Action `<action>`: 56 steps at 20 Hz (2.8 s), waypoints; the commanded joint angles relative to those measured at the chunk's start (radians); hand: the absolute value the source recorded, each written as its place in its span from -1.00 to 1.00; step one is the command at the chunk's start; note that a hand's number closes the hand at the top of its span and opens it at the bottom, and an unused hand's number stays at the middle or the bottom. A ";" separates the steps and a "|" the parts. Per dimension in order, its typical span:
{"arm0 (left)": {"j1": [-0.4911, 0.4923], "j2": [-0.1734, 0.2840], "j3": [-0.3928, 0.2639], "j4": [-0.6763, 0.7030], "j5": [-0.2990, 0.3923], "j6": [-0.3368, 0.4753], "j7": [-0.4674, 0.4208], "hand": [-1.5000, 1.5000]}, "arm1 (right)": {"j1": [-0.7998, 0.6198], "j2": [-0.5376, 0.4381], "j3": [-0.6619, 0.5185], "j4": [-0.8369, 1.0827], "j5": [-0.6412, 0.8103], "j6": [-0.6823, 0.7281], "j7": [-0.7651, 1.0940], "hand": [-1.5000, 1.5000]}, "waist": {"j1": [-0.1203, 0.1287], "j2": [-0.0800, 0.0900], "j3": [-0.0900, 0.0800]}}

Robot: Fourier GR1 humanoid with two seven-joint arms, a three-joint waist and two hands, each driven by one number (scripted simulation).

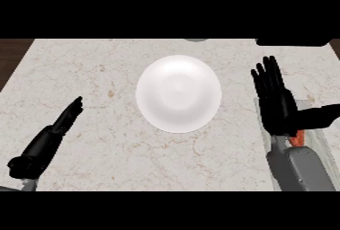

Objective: Pick the sweet potato from the placemat and place it in the plate

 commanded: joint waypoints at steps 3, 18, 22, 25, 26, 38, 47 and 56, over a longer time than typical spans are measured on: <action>0.051 -0.002 0.079 0.066 -0.054 0.100 -0.036 0.00 | -0.022 -0.087 -0.249 0.006 -0.242 0.133 0.044 -1.00 | -0.029 -0.017 -0.011; 0.098 -0.066 0.127 0.065 -0.149 0.212 0.022 0.00 | 0.369 -0.073 -0.412 -0.338 -0.078 -0.136 -0.097 -1.00 | -0.039 -0.022 -0.013; 0.147 -0.078 0.129 0.087 -0.133 0.191 -0.037 0.00 | 0.449 -0.194 -0.366 -0.370 -0.064 -0.018 0.035 -1.00 | -0.039 -0.022 -0.014; 0.082 -0.069 0.148 0.114 -0.125 0.185 -0.002 0.00 | 0.438 -0.343 -0.347 -0.301 -0.004 0.034 0.148 -1.00 | -0.035 -0.017 -0.015; 0.067 -0.075 0.129 0.118 -0.150 0.194 0.009 0.00 | 0.440 -0.396 -0.354 -0.314 -0.019 0.070 0.200 -1.00 | -0.040 -0.017 -0.015; 0.097 -0.077 0.166 0.107 -0.162 0.147 -0.014 0.00 | 0.323 -0.600 -0.285 -0.129 0.012 0.303 0.471 -1.00 | -0.021 -0.017 -0.013; 0.081 -0.124 0.175 0.081 -0.196 0.158 0.035 0.00 | 0.211 -0.612 -0.160 0.041 0.127 0.486 0.480 -1.00 | -0.021 -0.017 -0.013; 0.090 -0.128 0.258 0.139 -0.214 0.065 -0.028 0.00 | 0.086 -0.528 -0.125 0.212 0.272 0.606 0.423 -1.00 | -0.029 -0.019 -0.013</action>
